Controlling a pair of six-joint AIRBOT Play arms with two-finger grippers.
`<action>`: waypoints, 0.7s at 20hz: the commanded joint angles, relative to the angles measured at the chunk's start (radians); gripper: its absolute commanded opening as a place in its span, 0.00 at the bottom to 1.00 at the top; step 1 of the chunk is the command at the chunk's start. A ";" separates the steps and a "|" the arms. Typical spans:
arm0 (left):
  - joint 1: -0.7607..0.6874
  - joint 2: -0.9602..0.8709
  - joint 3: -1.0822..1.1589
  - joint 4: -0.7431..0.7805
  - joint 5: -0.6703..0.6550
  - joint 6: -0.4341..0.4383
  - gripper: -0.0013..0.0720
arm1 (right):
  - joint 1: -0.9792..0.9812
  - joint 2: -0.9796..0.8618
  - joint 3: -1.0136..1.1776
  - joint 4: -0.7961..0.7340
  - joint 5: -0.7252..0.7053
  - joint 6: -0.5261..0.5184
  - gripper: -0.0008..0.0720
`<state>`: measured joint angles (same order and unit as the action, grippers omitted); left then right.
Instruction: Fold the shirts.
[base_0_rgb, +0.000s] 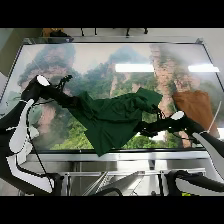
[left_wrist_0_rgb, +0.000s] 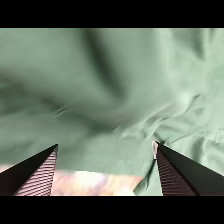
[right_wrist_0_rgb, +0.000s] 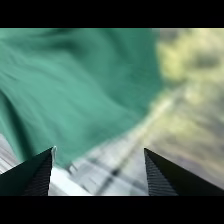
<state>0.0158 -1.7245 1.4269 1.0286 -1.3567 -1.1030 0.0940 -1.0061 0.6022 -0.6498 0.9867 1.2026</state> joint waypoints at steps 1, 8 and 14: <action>0.085 0.000 0.000 0.000 -0.066 -0.030 0.92 | 0.110 -0.037 -0.019 0.062 -0.192 -0.011 0.89; 0.176 0.000 -0.066 -0.007 0.051 -0.058 0.92 | 0.116 -0.090 -0.017 0.308 -0.212 -0.223 0.04; 0.155 0.000 -0.216 -0.067 0.319 -0.064 0.92 | 0.116 -0.087 -0.017 0.308 -0.212 -0.224 0.04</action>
<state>0.1822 -1.7222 1.2705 0.9974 -1.1862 -1.1648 0.2081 -1.0927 0.5842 -0.3637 0.7731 0.9920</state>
